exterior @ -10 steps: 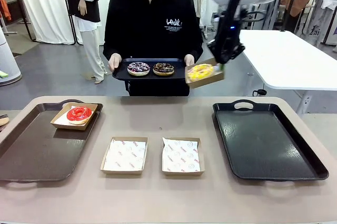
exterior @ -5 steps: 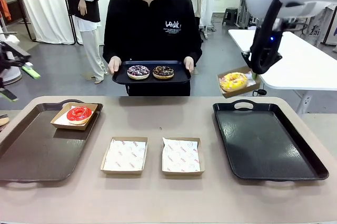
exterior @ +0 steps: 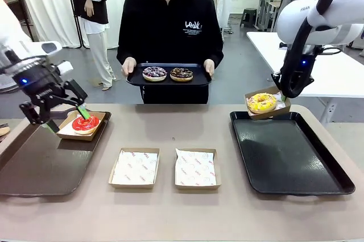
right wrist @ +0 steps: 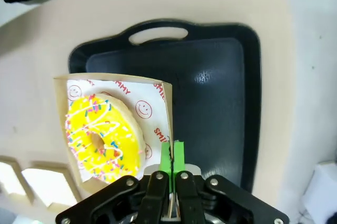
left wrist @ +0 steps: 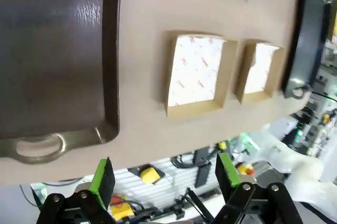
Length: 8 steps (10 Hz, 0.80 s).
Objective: Individually package the donuts and arrange them on the tray.
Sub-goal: Place the picked Paper togo box on the Handle tray while simultaneously picking up another Paper togo box from the table with the other hand.
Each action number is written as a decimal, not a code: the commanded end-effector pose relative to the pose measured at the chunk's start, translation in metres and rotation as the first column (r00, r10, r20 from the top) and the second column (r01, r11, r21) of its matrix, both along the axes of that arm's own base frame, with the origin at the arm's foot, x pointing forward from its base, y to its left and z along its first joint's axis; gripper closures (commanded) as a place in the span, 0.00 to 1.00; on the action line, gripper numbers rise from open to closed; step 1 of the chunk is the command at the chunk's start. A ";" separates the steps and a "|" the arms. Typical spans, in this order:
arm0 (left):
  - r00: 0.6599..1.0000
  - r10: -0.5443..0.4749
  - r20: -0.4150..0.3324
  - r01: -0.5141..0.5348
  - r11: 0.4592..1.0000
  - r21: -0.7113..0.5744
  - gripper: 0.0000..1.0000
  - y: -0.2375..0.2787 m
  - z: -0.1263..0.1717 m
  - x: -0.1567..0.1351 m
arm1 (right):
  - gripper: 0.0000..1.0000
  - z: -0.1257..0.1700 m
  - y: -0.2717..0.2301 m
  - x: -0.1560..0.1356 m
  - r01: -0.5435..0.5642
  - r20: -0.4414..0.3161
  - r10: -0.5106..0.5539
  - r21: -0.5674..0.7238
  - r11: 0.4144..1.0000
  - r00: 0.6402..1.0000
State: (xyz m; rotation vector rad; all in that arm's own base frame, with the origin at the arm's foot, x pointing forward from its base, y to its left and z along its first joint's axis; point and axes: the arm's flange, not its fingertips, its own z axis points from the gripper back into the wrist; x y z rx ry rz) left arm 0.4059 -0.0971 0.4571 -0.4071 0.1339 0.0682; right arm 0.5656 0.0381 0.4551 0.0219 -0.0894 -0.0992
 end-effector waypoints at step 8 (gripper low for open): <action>0.963 -0.086 0.255 0.012 0.960 0.281 0.00 -0.079 -0.070 -0.024 | 0.99 -0.011 0.000 -0.003 -0.025 -0.010 0.026 0.012 1.000 1.000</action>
